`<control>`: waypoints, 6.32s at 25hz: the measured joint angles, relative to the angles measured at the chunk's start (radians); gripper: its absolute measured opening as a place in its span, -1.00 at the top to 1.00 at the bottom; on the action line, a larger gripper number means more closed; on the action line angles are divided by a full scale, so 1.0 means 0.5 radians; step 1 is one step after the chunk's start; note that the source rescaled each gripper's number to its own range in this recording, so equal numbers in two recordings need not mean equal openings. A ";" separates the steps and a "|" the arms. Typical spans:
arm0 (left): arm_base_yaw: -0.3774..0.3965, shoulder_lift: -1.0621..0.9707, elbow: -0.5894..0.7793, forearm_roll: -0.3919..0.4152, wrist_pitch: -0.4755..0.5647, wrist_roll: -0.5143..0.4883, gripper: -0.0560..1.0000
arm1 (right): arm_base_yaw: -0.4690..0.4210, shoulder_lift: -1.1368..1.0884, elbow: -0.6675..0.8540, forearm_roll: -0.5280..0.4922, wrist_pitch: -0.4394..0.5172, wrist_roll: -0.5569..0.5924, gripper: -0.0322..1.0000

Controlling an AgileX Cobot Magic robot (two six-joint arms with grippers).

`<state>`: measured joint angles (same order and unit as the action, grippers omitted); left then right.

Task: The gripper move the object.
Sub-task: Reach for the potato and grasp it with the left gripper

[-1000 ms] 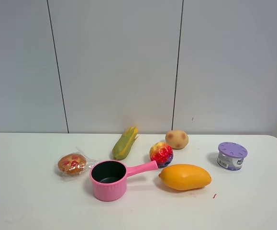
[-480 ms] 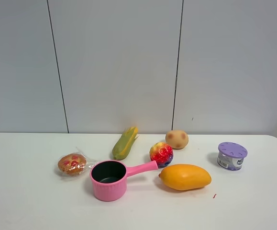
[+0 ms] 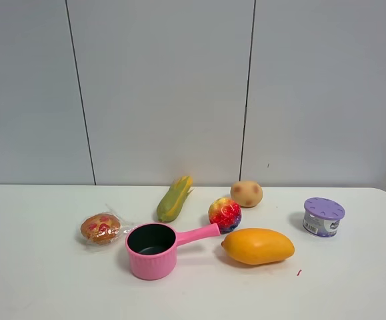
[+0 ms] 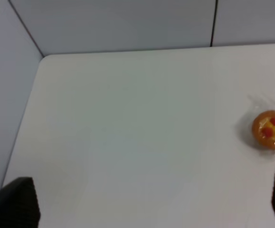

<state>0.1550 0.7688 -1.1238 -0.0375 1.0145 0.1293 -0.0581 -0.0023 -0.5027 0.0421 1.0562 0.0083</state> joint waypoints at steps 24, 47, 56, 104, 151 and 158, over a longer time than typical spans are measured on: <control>-1.135 1.828 -1.235 -0.306 -0.399 0.093 -1.00 | 0.000 0.000 0.000 0.000 0.000 0.000 -1.00; -1.618 2.796 -1.351 -0.275 -1.819 0.075 -1.00 | 0.000 0.000 0.000 0.000 0.000 0.000 -1.00; -1.618 3.121 -1.721 -0.122 -1.836 0.075 -1.00 | 0.000 0.000 0.000 0.000 0.000 0.000 -1.00; -1.634 3.857 -2.125 -0.116 -1.983 0.256 -1.00 | 0.000 0.000 0.000 0.000 0.000 0.000 -1.00; -1.674 3.951 -2.356 0.029 -1.668 0.663 -0.22 | 0.000 0.000 0.000 0.000 0.000 0.000 -1.00; -1.674 3.951 -2.358 0.075 -1.683 0.673 0.74 | 0.000 0.000 0.000 0.000 0.000 0.000 -1.00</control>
<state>-0.6820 2.7443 -2.3030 0.0000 0.1730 0.4660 -0.0581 -0.0023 -0.5027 0.0421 1.0562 0.0083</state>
